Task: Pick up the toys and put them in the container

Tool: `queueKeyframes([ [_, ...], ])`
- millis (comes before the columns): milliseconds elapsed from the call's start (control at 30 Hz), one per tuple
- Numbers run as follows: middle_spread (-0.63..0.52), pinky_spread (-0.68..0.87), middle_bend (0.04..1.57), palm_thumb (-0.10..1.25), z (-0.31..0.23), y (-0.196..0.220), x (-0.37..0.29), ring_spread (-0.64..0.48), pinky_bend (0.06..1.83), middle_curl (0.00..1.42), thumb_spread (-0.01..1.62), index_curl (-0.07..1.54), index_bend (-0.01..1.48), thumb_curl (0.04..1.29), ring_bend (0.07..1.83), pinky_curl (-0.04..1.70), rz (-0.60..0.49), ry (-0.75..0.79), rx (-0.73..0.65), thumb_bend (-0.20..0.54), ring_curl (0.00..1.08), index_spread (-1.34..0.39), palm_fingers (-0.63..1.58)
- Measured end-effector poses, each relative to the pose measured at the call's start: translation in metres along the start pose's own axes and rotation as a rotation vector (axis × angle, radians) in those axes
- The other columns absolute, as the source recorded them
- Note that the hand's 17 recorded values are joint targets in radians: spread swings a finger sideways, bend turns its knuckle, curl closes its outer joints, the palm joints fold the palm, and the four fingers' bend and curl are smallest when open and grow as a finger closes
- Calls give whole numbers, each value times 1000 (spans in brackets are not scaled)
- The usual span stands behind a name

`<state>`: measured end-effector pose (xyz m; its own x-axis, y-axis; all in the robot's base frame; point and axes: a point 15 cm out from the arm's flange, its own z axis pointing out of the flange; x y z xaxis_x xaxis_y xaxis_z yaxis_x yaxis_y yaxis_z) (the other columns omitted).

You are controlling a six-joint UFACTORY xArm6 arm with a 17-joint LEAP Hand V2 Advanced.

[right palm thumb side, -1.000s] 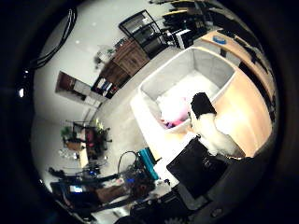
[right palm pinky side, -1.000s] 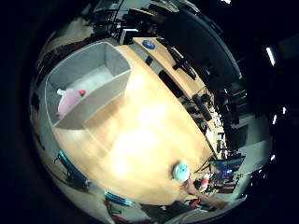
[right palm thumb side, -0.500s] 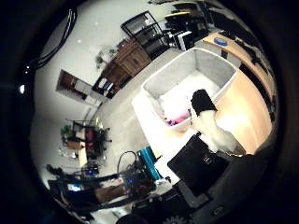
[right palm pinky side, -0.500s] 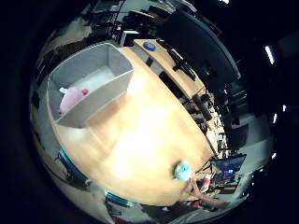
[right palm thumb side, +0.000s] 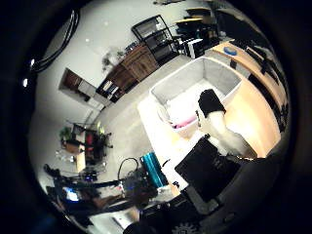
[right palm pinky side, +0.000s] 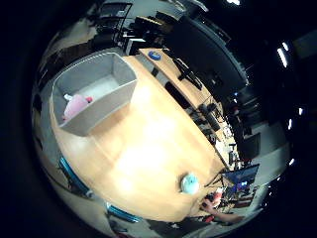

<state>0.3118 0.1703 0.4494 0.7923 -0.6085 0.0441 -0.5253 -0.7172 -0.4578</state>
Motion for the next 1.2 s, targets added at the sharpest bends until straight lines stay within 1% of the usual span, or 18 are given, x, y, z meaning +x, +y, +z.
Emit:
queueKeyframes([
  [500,-371,-311,183,651,0,-1,1,-396,1216,288,968,323,186,462,703,176,-2,0,2,-28,233,-614,403],
  [1200,-379,-311,185,658,-6,1,2,-396,1231,282,969,327,186,463,702,133,2,11,12,-28,221,-620,414],
])
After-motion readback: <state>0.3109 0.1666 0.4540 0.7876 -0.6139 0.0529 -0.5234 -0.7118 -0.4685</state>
